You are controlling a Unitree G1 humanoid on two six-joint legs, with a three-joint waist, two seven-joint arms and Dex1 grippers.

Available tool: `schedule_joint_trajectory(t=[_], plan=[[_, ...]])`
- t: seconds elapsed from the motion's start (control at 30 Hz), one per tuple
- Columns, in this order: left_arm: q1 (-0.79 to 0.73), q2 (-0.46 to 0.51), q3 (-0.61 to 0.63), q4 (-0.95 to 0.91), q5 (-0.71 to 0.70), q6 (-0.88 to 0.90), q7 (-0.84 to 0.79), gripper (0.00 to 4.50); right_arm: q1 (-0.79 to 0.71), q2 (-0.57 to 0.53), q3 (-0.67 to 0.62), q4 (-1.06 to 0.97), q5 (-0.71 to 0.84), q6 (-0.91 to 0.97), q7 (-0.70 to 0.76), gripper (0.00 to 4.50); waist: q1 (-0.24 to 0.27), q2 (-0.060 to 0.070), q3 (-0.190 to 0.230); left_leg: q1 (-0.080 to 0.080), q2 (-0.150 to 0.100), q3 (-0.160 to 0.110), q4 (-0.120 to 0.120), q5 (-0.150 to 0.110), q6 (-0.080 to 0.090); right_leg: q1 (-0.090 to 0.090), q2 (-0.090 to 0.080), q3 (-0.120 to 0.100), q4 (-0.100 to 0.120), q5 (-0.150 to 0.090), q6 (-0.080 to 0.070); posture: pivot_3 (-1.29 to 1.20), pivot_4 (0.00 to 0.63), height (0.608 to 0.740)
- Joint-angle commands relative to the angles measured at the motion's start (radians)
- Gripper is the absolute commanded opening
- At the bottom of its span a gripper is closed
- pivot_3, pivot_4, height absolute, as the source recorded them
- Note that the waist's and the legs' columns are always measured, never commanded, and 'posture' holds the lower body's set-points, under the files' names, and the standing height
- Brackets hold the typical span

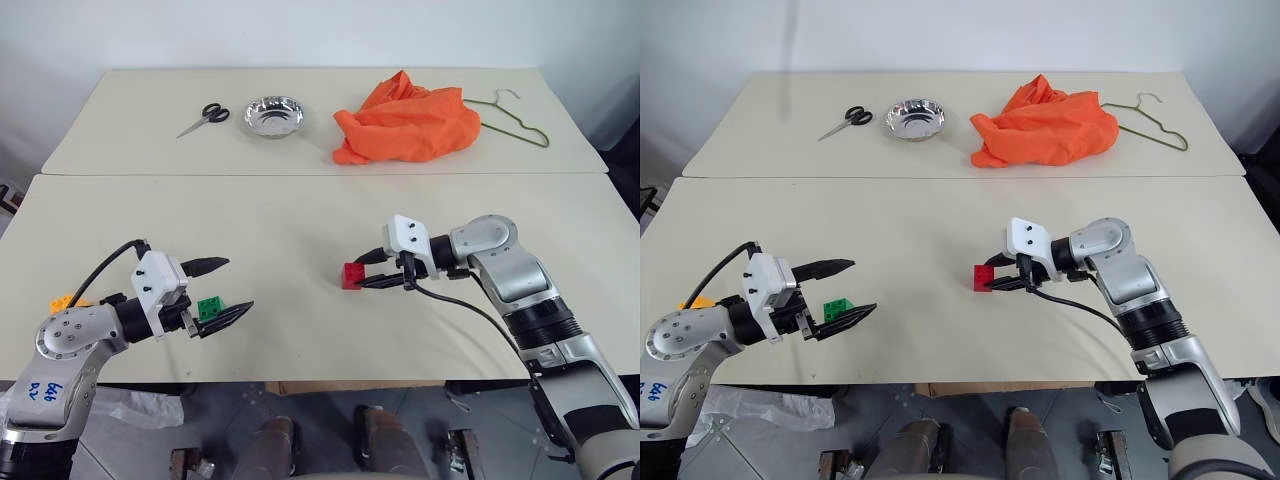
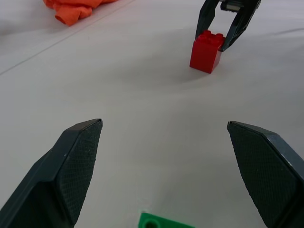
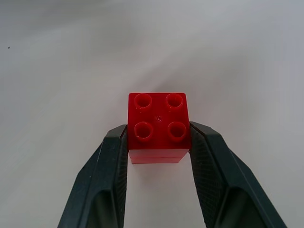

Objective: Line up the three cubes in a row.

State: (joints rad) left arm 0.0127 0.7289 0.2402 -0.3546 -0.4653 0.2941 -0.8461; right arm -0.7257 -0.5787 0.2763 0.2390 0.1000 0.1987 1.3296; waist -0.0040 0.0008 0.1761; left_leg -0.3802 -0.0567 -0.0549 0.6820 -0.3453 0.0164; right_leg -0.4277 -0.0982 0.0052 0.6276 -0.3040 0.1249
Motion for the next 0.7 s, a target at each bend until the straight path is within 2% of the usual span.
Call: schedule_joint_trajectory(t=[0.03,0.1,0.2,0.3,0.4,0.6,0.7], plan=[[0.007,0.008,0.038,-0.037,-0.010,-0.008,0.005,4.50,0.007,-0.003,-0.009,-0.024,0.010,0.010,-0.007,2.83,0.000,0.000,0.000,0.000,0.000,0.000,0.000,0.000,0.000,0.000,0.000,0.000,0.000,0.000,0.000,0.00,0.150,0.740],[0.011,0.012,0.056,-0.028,-0.006,-0.018,0.006,4.50,0.004,-0.004,-0.024,-0.019,0.020,-0.017,-0.004,3.53,0.000,0.000,0.000,0.000,0.000,0.000,0.000,0.000,0.000,0.000,0.000,0.000,0.000,0.000,0.000,0.00,0.150,0.740],[0.032,0.023,0.216,0.057,-0.026,-0.046,0.017,4.50,-0.001,-0.016,-0.119,-0.005,0.138,-0.087,0.073,4.47,-0.002,0.000,0.000,0.000,0.000,0.000,0.000,0.000,0.000,0.000,0.000,0.000,0.000,0.000,0.000,0.00,0.150,0.740],[0.088,0.005,0.364,0.095,-0.094,-0.033,0.005,4.50,0.030,-0.016,-0.205,-0.001,0.279,-0.143,0.191,4.47,-0.005,0.000,0.000,0.000,0.001,0.000,-0.001,0.000,-0.001,0.000,0.001,0.000,0.000,0.000,0.000,0.00,0.150,0.740],[0.260,-0.046,0.530,0.124,-0.153,-0.065,-0.076,4.50,0.099,-0.001,-0.270,0.038,0.350,-0.227,0.255,4.47,-0.012,0.000,0.000,0.000,0.002,0.000,-0.001,-0.001,0.000,0.001,0.001,0.000,-0.001,0.000,0.000,0.00,0.150,0.740],[0.529,-0.146,0.601,0.053,-0.181,-0.096,-0.142,4.50,0.239,0.005,-0.184,0.035,0.474,-0.464,0.285,4.47,-0.014,-0.001,0.000,0.001,0.001,0.000,0.000,-0.003,0.002,0.004,-0.003,0.001,-0.005,0.000,0.000,0.00,0.150,0.740],[0.603,-0.189,0.608,0.100,-0.163,-0.146,-0.174,4.50,0.274,0.002,-0.136,0.031,0.510,-0.487,0.285,4.47,-0.013,-0.001,0.001,0.012,0.002,0.000,-0.001,-0.003,0.002,0.015,-0.003,0.001,-0.010,0.000,-0.001,0.00,0.150,0.740]])
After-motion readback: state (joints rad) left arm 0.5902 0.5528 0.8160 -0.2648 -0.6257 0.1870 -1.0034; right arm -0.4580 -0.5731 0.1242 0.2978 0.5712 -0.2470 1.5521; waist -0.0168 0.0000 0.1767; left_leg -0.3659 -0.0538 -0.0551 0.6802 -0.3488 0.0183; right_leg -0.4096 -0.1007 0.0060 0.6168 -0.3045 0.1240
